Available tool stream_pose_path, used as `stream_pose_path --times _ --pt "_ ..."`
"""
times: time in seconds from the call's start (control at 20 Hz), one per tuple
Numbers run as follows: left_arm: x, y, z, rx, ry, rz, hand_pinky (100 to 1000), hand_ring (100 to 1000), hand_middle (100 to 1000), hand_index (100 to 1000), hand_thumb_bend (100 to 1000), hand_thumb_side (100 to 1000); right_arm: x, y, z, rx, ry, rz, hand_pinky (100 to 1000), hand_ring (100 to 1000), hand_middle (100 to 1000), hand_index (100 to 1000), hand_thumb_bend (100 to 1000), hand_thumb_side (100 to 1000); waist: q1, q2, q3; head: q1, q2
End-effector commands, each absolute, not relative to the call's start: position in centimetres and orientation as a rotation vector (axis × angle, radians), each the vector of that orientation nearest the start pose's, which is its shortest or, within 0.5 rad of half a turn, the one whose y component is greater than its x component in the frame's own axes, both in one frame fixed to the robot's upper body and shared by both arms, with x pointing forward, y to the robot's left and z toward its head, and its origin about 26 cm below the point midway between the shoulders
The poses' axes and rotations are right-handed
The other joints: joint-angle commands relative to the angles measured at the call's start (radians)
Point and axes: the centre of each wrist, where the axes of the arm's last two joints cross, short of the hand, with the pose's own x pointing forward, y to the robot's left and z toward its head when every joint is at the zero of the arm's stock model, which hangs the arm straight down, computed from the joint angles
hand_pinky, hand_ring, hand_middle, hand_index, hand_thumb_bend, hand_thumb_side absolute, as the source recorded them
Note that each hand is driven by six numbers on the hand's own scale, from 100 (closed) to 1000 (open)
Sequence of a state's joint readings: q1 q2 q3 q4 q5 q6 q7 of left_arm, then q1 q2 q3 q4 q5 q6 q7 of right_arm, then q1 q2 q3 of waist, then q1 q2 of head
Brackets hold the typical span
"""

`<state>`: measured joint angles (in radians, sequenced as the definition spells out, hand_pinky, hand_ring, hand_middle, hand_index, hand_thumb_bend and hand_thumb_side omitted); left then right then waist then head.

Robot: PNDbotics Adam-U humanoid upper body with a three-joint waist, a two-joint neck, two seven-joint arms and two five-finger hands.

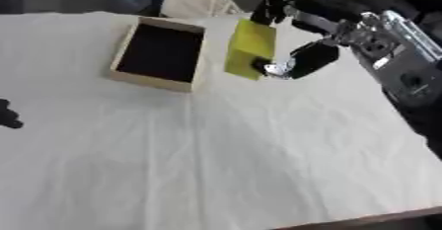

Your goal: Pick up objects on the table and place them in the box.

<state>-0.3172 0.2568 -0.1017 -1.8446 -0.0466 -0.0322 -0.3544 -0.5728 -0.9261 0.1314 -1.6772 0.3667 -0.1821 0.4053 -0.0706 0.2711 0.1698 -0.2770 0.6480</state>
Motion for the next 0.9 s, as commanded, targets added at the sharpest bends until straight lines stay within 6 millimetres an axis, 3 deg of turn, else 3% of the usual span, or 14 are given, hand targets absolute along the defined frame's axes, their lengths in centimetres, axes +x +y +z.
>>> stream_pose_path --times 0.05,0.4,0.9 --pt "32.2 22.3 16.8 -0.153 -2.078 -0.837 853 657 624 783 533 636 35.1 -36.1 30.5 -0.924 -1.727 1.55 763 766 808 732 286 513 -0.001 -0.015 0.014 -0.018 -0.02" --pt "32.3 21.0 17.6 -0.221 -2.103 -0.885 852 658 624 783 534 631 37.2 -38.7 30.0 -0.955 -1.678 1.453 760 761 804 736 247 554 -0.008 -0.017 0.118 -0.078 -0.033" --pt "32.4 19.8 18.4 -0.285 -2.126 -0.919 851 658 624 784 535 627 40.0 -40.4 28.4 -0.954 -1.655 1.317 749 747 793 731 207 592 -0.006 -0.016 0.2 -0.15 -0.045"
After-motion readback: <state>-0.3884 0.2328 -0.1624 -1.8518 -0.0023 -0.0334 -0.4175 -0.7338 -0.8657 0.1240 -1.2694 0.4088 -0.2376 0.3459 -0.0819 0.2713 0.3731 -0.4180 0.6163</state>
